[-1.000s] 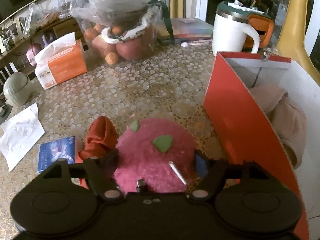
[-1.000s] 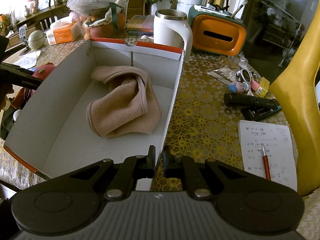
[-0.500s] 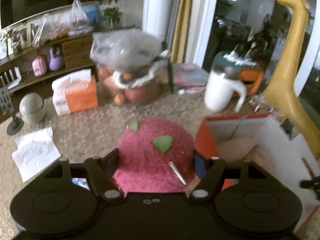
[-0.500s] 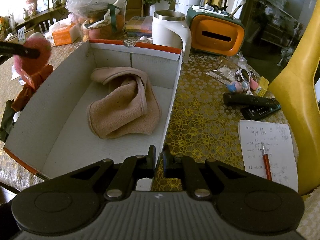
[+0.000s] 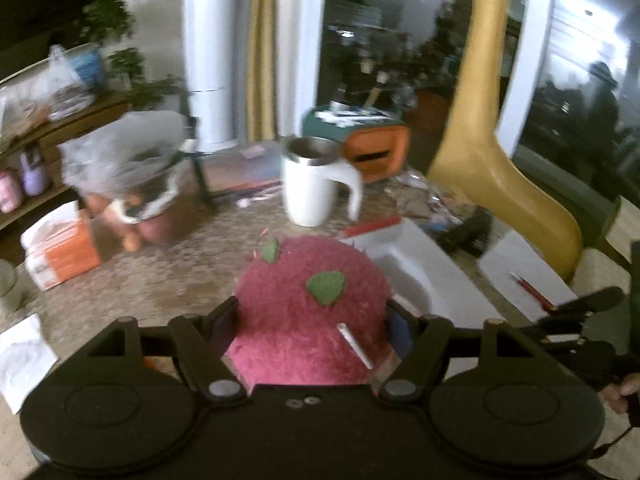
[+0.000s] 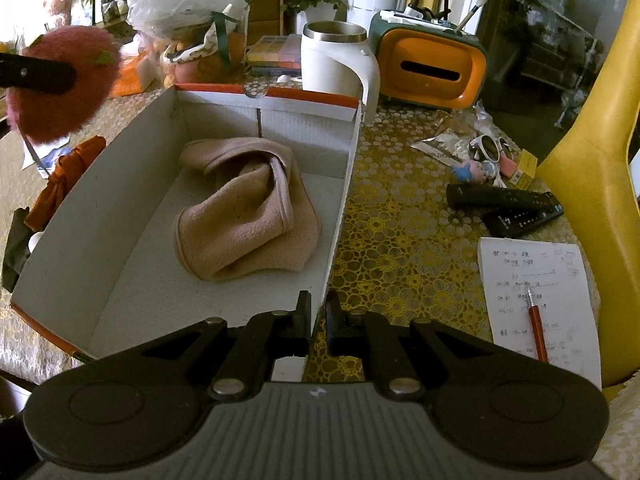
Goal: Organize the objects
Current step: 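Lift the strawberry plush with the left gripper and carry it over the box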
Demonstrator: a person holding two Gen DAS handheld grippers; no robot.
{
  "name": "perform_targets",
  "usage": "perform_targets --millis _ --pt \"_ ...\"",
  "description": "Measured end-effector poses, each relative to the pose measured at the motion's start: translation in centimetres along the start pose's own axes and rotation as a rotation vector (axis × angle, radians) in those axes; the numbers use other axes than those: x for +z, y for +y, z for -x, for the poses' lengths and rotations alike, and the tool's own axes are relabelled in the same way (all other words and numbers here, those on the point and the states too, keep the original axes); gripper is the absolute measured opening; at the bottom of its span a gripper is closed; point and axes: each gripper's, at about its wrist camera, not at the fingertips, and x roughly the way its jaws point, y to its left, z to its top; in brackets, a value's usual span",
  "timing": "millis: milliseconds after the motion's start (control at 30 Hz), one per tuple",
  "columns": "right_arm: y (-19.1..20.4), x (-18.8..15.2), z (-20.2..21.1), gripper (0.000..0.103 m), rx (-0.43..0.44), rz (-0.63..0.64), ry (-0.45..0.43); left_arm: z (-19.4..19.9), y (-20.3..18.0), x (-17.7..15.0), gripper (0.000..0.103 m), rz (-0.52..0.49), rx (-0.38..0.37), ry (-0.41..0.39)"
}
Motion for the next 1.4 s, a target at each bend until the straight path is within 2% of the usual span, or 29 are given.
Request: perform_targets --millis 333,600,1033,1267,1400 --pt "0.0 0.1 0.0 0.007 0.004 -0.005 -0.002 -3.9 -5.4 0.8 0.072 -0.073 -0.058 0.046" --pt "-0.1 0.1 0.0 0.007 0.012 -0.010 -0.001 -8.5 -7.8 1.8 0.072 -0.108 -0.048 0.078" --pt "-0.1 0.2 0.0 0.007 0.021 -0.002 0.015 -15.4 -9.0 1.9 0.072 -0.122 -0.006 0.168" --pt "-0.3 0.2 0.0 0.007 0.027 -0.006 0.018 -17.0 -9.2 1.2 0.073 -0.119 -0.006 0.194" --pt "-0.3 0.2 0.0 0.007 0.027 -0.006 0.020 -16.9 -9.1 1.3 0.079 -0.108 -0.004 0.194"
